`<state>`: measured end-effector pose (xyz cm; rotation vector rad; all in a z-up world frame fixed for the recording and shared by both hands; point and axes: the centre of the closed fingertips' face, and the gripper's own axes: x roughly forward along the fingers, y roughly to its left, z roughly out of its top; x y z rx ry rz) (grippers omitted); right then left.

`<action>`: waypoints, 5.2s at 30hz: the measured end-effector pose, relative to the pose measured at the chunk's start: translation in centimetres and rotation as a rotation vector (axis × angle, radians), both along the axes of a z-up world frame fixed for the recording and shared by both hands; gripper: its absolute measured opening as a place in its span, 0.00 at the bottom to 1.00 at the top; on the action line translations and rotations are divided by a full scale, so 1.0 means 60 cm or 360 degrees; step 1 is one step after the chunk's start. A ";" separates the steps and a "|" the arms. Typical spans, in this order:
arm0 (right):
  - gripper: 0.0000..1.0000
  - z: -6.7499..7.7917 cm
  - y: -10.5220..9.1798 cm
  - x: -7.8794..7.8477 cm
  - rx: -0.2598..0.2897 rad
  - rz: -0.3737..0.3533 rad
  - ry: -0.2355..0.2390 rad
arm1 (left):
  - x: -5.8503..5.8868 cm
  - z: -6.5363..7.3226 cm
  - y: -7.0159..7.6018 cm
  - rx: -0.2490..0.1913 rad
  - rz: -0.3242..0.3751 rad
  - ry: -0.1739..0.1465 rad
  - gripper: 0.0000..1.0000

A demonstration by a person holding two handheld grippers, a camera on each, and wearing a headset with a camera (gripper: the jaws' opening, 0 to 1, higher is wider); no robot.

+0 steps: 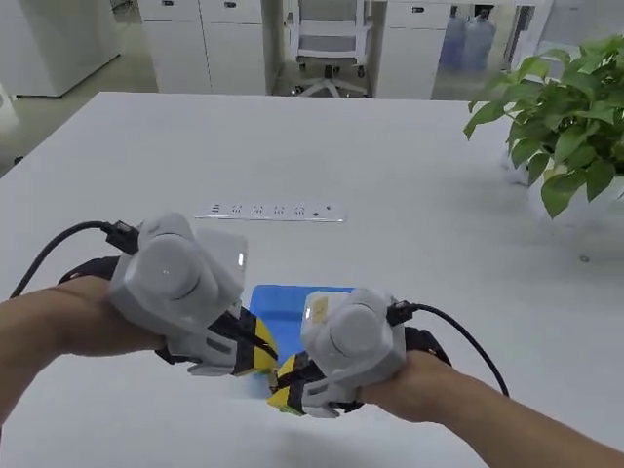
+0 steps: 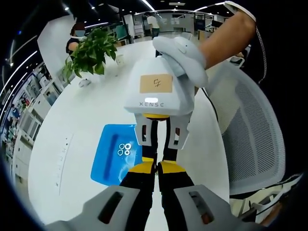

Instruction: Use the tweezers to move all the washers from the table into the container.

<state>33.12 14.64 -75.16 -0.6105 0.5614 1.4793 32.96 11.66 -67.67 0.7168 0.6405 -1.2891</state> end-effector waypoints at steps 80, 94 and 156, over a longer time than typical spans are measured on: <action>0.10 -0.039 -0.043 0.157 -0.0021 -0.0132 -0.0003 | 0.152 -0.040 -0.044 0.0005 -0.0090 -0.0014 0.07; 0.11 -0.043 -0.051 0.161 -0.0052 -0.0133 -0.0021 | 0.154 -0.043 -0.049 -0.0002 -0.0105 -0.0006 0.07; 0.10 0.021 -0.038 0.077 0.0025 -0.0110 -0.0137 | 0.058 0.018 -0.039 0.0016 -0.0069 -0.0110 0.06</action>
